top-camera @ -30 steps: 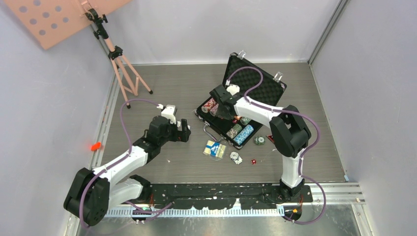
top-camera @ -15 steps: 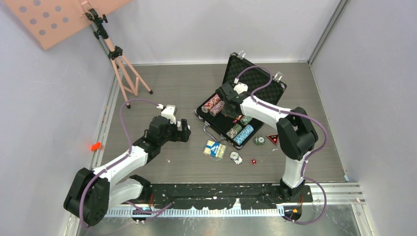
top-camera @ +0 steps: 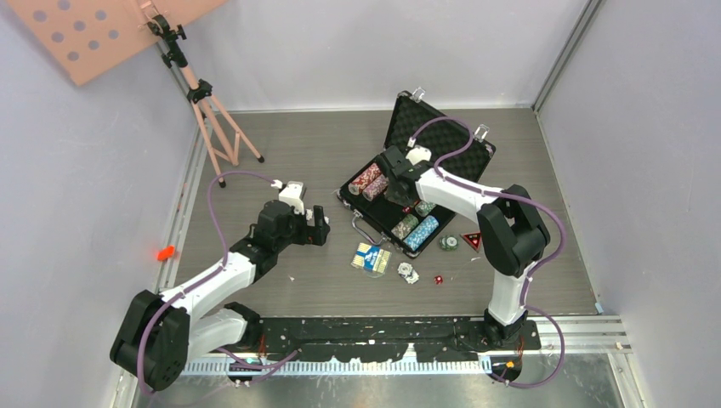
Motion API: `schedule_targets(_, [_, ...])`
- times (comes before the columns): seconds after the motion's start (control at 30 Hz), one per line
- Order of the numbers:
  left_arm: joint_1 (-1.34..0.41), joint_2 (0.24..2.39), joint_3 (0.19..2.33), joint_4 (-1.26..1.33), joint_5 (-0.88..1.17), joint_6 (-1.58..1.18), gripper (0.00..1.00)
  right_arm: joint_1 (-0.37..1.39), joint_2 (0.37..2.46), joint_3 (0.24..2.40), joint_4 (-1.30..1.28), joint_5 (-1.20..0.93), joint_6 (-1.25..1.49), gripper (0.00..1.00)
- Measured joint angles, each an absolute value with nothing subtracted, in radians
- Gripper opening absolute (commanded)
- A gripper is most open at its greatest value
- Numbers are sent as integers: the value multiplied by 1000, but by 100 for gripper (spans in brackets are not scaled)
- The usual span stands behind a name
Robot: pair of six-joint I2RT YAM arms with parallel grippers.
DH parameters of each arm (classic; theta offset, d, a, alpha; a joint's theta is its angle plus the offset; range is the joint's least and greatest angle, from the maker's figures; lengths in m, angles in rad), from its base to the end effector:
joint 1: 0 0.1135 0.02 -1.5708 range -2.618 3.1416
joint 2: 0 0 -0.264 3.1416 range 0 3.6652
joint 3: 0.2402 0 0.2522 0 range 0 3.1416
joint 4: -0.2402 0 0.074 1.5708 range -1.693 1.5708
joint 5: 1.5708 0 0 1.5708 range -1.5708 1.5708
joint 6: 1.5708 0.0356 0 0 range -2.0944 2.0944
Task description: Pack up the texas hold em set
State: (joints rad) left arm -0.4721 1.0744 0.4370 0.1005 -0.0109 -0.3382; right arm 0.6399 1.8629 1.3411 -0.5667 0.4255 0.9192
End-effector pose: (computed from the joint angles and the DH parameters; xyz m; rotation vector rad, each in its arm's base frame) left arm 0.1970 -0.1002 0.1920 0.1368 2.1392 -0.4696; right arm 0.3197 0.2197 0.2019 0.4808 2.4639 0.0482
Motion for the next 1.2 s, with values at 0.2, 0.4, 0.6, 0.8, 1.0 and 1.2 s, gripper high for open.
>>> schedule_targets(0.2, [-472, 1074, 437, 101, -11, -338, 97, 637, 1866, 1341, -541, 427, 931, 22])
schedule_targets(0.4, [-472, 1074, 437, 101, -11, -338, 97, 636, 1886, 1340, -527, 429, 949, 22])
schedule_targets(0.6, [-472, 1074, 437, 101, -11, -338, 97, 634, 1886, 1316, -523, 433, 959, 22])
schedule_targets(0.8, [-472, 1074, 437, 101, -11, -338, 97, 633, 1891, 1308, -506, 434, 980, 24])
schedule_targets(1.0, [-472, 1074, 437, 101, -11, -338, 97, 633, 1898, 1308, -493, 435, 994, 29])
schedule_targets(1.2, [-472, 1074, 437, 101, -10, -338, 97, 633, 1898, 1298, -486, 441, 1000, 36])
